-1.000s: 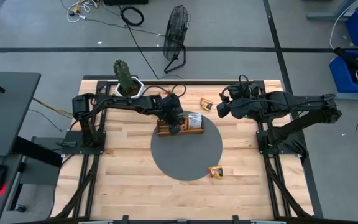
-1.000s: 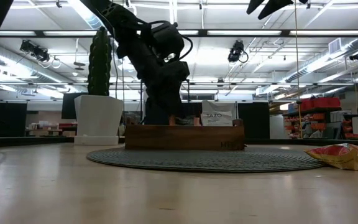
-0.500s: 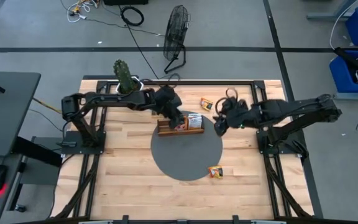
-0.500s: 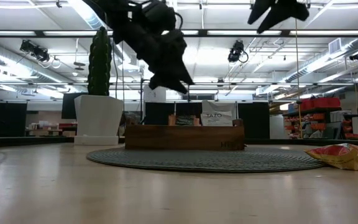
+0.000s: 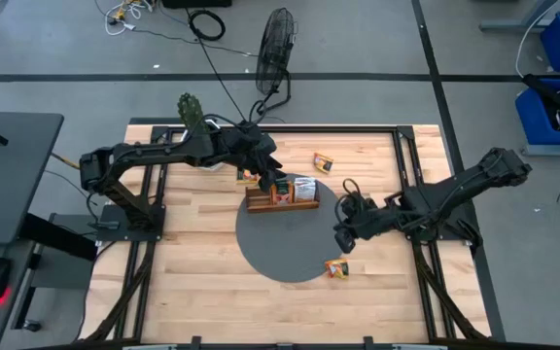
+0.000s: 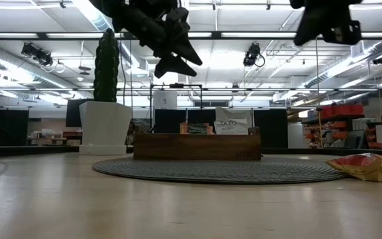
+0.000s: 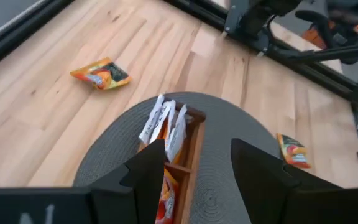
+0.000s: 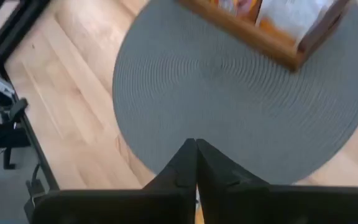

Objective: Pick & Place Tea
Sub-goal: Put the orange tea bag into the left section of the wooden organizer

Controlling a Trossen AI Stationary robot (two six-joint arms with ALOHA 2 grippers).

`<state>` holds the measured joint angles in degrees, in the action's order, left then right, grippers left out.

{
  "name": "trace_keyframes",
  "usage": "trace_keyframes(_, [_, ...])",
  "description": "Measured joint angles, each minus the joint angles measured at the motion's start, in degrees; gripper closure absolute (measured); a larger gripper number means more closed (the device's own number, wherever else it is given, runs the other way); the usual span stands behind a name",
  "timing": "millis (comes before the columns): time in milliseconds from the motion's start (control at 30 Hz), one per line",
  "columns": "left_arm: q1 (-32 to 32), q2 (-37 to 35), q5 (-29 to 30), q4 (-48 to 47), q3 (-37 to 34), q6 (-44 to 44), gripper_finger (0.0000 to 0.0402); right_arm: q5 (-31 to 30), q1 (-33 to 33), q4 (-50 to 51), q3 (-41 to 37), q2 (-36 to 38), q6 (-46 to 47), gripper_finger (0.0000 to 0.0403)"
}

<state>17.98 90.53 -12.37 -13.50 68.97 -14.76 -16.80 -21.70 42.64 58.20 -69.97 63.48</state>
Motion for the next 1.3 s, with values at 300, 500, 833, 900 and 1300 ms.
trace_keyframes(300, [-0.36, -0.64, -0.93, 1.26, 0.0, -6.54, 0.0213, 0.88, -7.54, -6.42, -8.65, -0.01, 9.92, 0.0398])
trace_keyframes(500, [-2.57, -0.64, -4.96, 5.16, 0.0, -9.84, 0.0214, -0.38, -12.55, -19.1, -16.49, 0.0, 19.27, 0.0398])
trace_keyframes(833, [-11.09, -0.57, -2.44, 12.82, 0.0, -17.45, 0.0214, -0.69, -21.46, -20.8, -22.91, 0.0, 32.46, 0.0401])
trace_keyframes(900, [-12.63, -0.57, -1.16, 12.87, 0.0, -19.19, 0.0214, -0.69, -23.0, -20.65, -22.91, 0.0, 33.76, 0.0401])
trace_keyframes(1300, [-19.17, 5.54, 0.4, 13.71, 0.0, -31.3, 0.0235, -9.73, -27.84, -22.18, -22.92, -0.47, 34.17, 0.0382])
